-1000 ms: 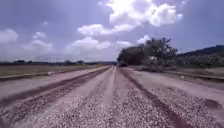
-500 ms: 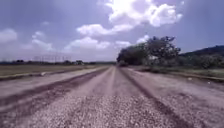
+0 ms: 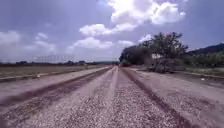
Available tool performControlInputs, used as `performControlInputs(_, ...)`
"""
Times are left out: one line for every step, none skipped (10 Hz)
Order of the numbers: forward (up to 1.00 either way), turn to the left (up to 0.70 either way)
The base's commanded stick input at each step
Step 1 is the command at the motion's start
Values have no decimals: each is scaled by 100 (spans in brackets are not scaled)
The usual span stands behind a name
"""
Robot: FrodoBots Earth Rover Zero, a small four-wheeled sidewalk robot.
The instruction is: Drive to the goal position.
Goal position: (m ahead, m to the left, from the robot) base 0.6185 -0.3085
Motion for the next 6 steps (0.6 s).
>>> performControlInputs(100,0)
performControlInputs(100,0)
performControlInputs(100,0)
performControlInputs(100,0)
performControlInputs(100,0)
performControlInputs(100,0)
